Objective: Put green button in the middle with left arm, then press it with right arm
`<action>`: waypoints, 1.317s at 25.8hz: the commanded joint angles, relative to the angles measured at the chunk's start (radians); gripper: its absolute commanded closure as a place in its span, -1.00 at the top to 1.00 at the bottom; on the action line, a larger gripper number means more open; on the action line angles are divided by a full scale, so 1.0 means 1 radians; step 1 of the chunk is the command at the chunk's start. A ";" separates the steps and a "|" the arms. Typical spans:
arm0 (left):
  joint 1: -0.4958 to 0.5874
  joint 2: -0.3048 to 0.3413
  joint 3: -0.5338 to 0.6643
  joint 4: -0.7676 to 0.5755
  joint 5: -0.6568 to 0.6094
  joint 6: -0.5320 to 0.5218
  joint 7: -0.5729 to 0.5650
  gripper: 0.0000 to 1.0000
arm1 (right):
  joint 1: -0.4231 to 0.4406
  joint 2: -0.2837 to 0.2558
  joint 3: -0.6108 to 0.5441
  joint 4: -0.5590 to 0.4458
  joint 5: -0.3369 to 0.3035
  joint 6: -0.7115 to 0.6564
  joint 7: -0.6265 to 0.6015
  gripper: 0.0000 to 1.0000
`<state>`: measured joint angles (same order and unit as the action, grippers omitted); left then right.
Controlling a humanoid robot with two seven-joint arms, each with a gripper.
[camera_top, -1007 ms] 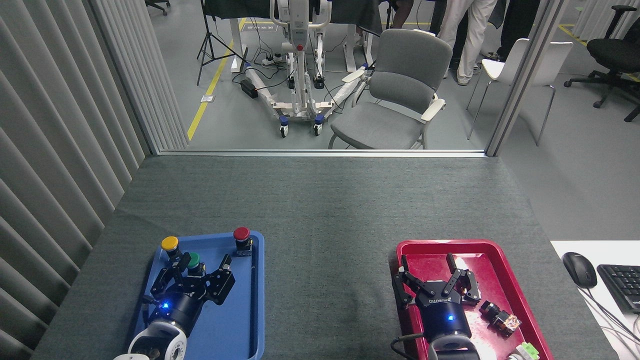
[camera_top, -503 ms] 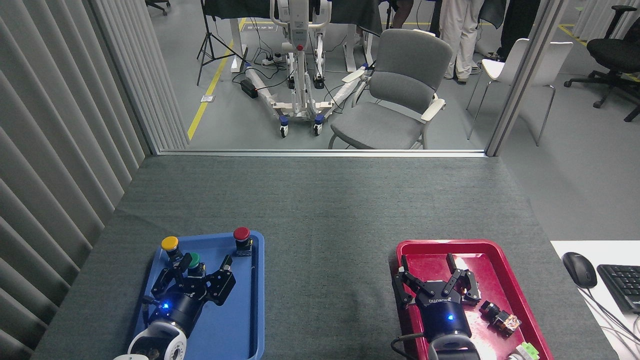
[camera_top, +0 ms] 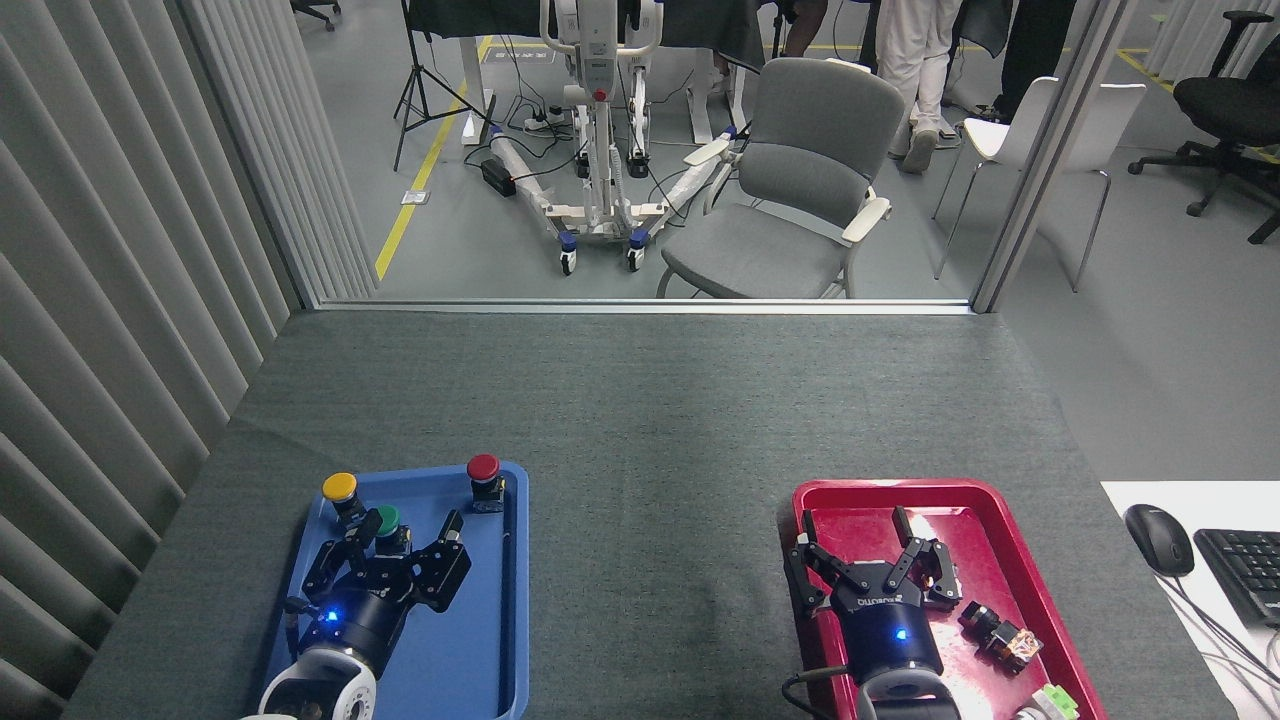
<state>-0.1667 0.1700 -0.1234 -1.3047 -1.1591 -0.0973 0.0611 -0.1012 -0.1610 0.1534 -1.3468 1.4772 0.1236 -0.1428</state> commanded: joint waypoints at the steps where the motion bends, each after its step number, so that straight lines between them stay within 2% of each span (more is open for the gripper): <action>1: -0.001 0.003 0.001 0.013 0.002 0.008 0.011 1.00 | 0.000 0.000 0.000 0.000 0.000 0.001 -0.004 1.00; 3: -0.005 0.013 0.001 0.042 0.013 0.001 0.072 1.00 | 0.000 -0.002 0.000 0.000 0.000 0.001 -0.004 1.00; 6: 0.012 0.031 0.004 0.056 0.016 -0.007 0.223 1.00 | 0.000 -0.003 0.000 0.000 -0.001 0.001 -0.004 1.00; 8: 0.012 0.034 0.013 0.071 0.029 0.007 0.272 1.00 | 0.000 -0.005 0.000 0.000 -0.001 -0.001 -0.004 1.00; 13: -0.001 0.045 0.030 0.110 0.035 -0.004 0.273 1.00 | 0.000 -0.005 0.000 0.000 -0.001 -0.001 -0.004 1.00; 17: -0.007 0.028 0.027 0.134 0.039 0.007 0.272 1.00 | 0.000 -0.002 0.000 0.000 0.000 -0.001 -0.004 1.00; 20: 0.042 0.048 0.008 0.116 0.137 -0.035 0.270 1.00 | 0.000 -0.003 0.000 0.000 0.000 -0.001 -0.004 1.00; 22: 0.088 0.091 0.004 0.094 0.233 -0.091 0.272 1.00 | 0.000 -0.003 0.000 0.000 0.000 -0.001 -0.004 1.00; 24: 0.098 0.135 0.002 0.088 0.253 -0.131 0.269 1.00 | 0.000 -0.003 0.000 0.000 0.000 -0.001 -0.004 1.00; 26: 0.099 0.155 0.001 0.079 0.251 -0.127 0.249 0.99 | 0.000 -0.003 0.000 0.000 0.000 -0.001 -0.004 1.00; 32: 0.090 0.138 0.004 0.036 0.151 -0.042 0.019 0.98 | 0.000 -0.003 0.000 0.000 0.000 0.001 -0.004 1.00; 34: 0.087 0.117 0.004 0.025 0.102 0.013 -0.024 0.98 | 0.000 -0.005 0.000 0.000 -0.001 0.001 -0.004 1.00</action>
<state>-0.0760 0.3060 -0.1202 -1.2562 -0.9939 -0.1416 0.1138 -0.1012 -0.1641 0.1534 -1.3468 1.4772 0.1227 -0.1474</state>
